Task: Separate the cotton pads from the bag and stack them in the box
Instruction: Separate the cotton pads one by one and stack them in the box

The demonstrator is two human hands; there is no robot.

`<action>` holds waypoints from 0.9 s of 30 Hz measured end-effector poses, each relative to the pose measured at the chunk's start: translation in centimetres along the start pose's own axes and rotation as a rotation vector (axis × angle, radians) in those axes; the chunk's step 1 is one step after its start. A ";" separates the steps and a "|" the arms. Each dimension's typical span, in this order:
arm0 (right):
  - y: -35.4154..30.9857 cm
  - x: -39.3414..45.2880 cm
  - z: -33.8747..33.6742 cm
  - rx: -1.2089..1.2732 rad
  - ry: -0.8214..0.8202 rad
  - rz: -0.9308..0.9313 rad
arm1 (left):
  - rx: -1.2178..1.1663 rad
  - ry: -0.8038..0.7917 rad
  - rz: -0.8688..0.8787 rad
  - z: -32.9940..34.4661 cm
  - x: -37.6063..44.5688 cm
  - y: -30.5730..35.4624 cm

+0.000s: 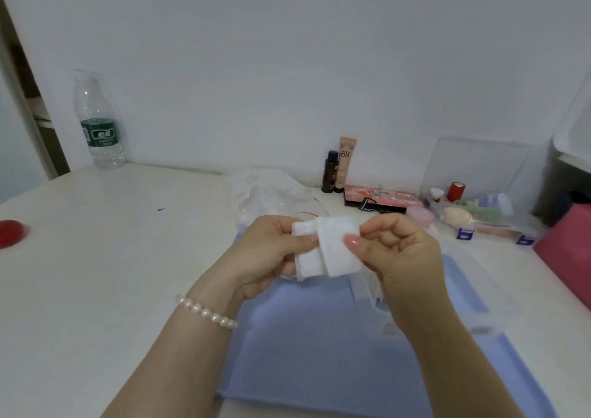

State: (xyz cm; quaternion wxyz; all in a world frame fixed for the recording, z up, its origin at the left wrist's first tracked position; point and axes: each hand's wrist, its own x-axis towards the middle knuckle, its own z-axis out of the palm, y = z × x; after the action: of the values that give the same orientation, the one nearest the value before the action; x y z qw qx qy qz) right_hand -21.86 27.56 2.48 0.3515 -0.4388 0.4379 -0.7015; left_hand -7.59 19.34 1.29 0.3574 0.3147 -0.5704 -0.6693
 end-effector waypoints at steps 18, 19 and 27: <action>2.7 -0.7 1.5 -0.353 0.107 -0.207 | -0.099 -0.052 -0.082 0.8 -0.3 0.4; 2.7 -0.7 1.5 -0.351 0.098 -0.208 | -0.076 -0.074 -0.075 0.8 -0.4 0.4; 4.3 -0.6 1.7 -0.426 0.223 -0.225 | -0.006 -0.062 -0.091 -3.4 -1.5 0.5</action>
State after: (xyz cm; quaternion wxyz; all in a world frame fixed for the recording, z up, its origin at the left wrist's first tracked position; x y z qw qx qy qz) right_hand -19.64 25.98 -1.31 0.1205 -0.4690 0.5602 -0.6721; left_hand -3.85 18.74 1.29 0.3097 0.3183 -0.5645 -0.6958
